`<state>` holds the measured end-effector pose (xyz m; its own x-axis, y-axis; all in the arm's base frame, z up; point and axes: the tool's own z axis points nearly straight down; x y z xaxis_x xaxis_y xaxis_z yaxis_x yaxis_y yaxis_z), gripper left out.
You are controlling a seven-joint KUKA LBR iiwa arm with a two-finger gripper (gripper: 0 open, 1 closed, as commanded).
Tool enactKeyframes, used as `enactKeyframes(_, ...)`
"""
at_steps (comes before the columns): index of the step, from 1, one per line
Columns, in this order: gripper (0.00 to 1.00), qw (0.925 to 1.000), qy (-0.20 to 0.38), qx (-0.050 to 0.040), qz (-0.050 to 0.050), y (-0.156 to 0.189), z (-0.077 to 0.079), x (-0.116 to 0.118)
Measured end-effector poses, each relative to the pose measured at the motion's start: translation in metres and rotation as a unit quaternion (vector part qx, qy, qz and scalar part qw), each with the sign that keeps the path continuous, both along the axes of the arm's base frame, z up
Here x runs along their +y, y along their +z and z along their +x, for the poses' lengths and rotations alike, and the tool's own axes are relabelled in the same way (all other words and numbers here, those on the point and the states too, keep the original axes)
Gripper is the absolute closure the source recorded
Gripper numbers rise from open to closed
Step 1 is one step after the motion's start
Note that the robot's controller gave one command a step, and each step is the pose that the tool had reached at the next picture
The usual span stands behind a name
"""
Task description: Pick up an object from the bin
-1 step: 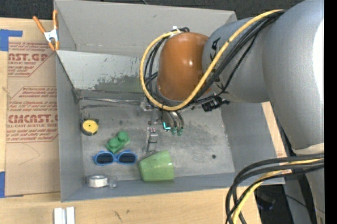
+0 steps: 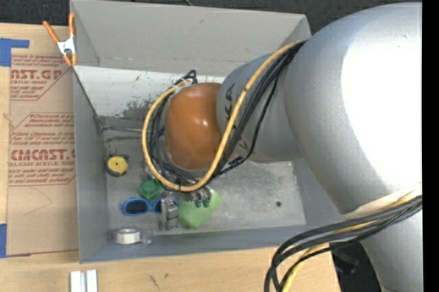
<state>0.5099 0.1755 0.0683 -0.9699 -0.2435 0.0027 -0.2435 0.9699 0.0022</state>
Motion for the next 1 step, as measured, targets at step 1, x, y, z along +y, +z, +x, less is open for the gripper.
enactKeyframes(1,1.0,1.0,-0.002,-0.0016,0.0,0.0013,0.0016,-0.0015)
